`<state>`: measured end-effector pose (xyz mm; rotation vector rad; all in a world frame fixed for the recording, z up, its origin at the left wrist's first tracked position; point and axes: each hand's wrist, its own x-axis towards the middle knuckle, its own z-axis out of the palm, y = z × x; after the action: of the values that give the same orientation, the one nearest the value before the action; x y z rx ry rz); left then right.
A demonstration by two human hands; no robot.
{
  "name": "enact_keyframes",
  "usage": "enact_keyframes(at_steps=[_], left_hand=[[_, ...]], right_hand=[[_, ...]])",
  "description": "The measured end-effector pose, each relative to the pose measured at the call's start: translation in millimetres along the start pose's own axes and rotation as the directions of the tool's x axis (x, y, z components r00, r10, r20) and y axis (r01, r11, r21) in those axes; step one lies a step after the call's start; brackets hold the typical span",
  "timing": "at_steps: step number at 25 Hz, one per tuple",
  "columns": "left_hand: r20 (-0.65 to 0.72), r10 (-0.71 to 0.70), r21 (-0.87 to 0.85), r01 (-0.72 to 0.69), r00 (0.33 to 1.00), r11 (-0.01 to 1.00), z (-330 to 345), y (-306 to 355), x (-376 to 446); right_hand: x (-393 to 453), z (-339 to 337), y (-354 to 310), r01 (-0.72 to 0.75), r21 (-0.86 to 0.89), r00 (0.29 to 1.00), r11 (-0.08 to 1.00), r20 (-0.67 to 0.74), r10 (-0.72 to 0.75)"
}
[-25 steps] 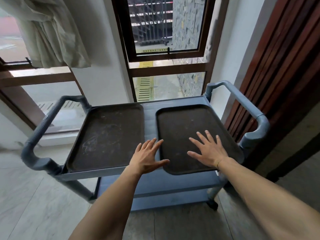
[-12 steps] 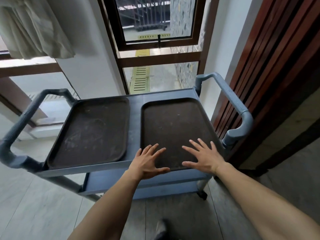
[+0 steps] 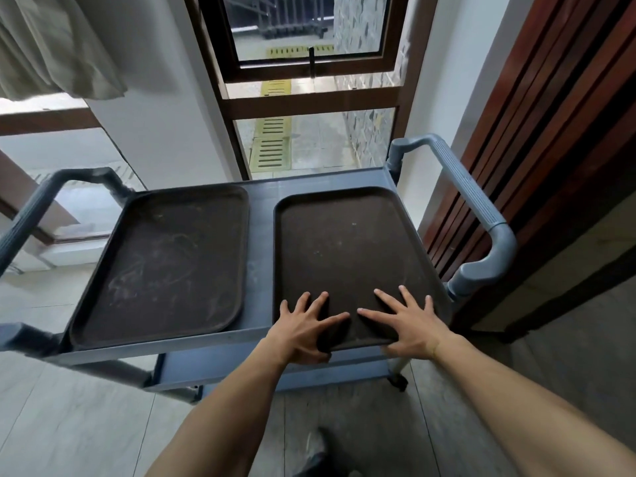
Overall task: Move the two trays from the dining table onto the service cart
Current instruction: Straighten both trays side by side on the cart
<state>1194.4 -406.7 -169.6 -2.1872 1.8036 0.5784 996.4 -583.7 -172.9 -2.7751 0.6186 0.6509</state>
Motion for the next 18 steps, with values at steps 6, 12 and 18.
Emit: enact_keyframes(at_steps=[6,12,18], left_hand=[[-0.051,0.021,0.011,-0.021,0.998,1.000,-14,-28,26],[-0.016,0.019,-0.001,-0.019,1.000,1.000,-29,-54,62],[-0.023,0.015,-0.023,-0.016,1.000,1.000,-26,-62,89]], right_hand=[[32,-28,8,0.004,0.045,1.000,0.999,0.013,-0.005],[68,-50,16,-0.026,0.047,0.999,0.999,0.031,0.024],[86,-48,23,-0.101,0.049,0.995,0.994,0.032,0.099]])
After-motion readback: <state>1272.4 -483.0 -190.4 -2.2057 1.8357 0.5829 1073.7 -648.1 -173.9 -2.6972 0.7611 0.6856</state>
